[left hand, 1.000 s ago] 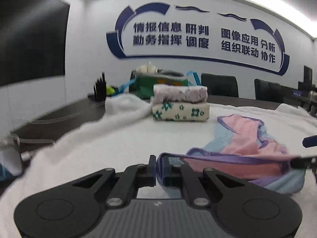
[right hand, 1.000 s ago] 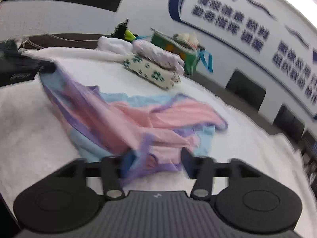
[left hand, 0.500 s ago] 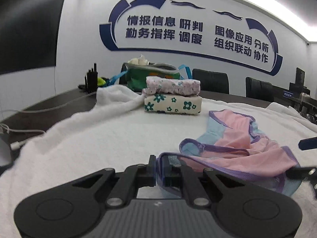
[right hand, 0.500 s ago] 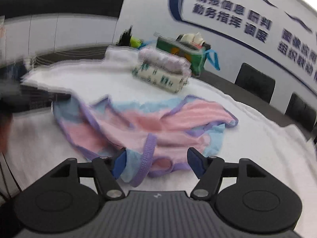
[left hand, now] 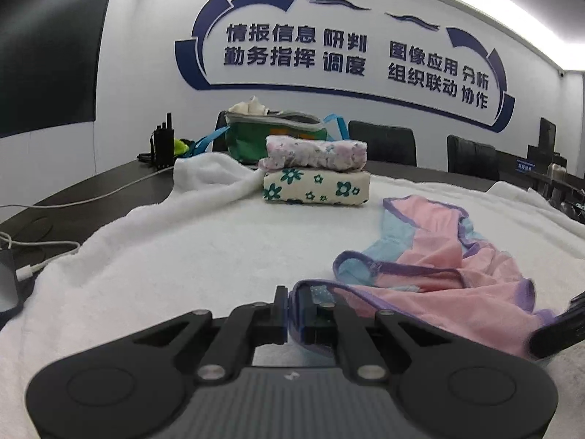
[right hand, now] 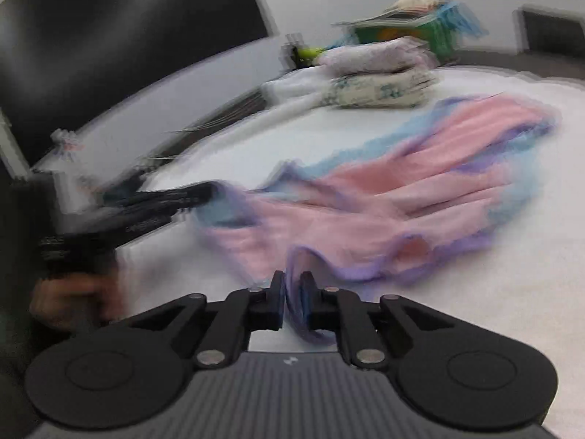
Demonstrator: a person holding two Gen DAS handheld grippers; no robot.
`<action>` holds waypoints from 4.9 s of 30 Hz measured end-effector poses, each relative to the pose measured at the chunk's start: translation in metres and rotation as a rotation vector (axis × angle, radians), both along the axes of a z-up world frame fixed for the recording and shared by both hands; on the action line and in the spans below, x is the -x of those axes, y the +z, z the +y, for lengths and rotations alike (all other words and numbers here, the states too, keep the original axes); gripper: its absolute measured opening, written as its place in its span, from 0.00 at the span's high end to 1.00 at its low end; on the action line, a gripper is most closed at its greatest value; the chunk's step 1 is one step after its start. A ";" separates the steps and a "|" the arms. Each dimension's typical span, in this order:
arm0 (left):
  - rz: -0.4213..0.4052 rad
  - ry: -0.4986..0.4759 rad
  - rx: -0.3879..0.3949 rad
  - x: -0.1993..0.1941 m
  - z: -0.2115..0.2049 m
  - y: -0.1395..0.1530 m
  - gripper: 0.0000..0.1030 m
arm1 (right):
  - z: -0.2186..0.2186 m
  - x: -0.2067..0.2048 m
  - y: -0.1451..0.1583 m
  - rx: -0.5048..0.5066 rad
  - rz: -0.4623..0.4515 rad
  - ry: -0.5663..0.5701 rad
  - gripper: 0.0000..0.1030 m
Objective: Fold clothes
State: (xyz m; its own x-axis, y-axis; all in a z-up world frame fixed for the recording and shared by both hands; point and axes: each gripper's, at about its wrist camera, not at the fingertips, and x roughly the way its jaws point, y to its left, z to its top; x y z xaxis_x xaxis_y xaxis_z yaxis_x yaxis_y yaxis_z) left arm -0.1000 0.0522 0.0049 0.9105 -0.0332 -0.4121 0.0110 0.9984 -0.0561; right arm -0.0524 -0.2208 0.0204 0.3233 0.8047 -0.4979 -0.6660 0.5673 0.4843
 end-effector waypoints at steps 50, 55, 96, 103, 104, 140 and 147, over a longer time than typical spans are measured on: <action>0.010 -0.149 -0.096 0.031 -0.025 0.017 0.82 | -0.001 0.078 0.047 0.270 -0.283 -0.229 0.63; 0.029 -0.275 -0.202 0.006 -0.026 0.030 0.73 | 0.049 0.072 0.030 0.457 -0.379 -0.226 0.60; -0.004 -0.209 -0.190 0.017 -0.059 0.025 0.98 | 0.048 0.077 0.000 0.713 -0.435 -0.390 0.71; -0.025 -0.202 -0.226 0.035 -0.059 0.017 0.97 | 0.059 0.077 -0.007 0.820 -0.504 -0.396 0.74; -0.027 -0.203 -0.230 0.037 -0.058 0.016 0.94 | 0.060 0.077 -0.008 0.831 -0.511 -0.389 0.72; -0.154 -0.216 -0.295 0.084 -0.064 0.029 0.99 | 0.051 0.115 -0.006 0.978 -0.644 -0.421 0.67; -0.158 -0.219 -0.313 0.086 -0.068 0.028 0.99 | 0.073 0.122 -0.021 1.068 -0.763 -0.346 0.63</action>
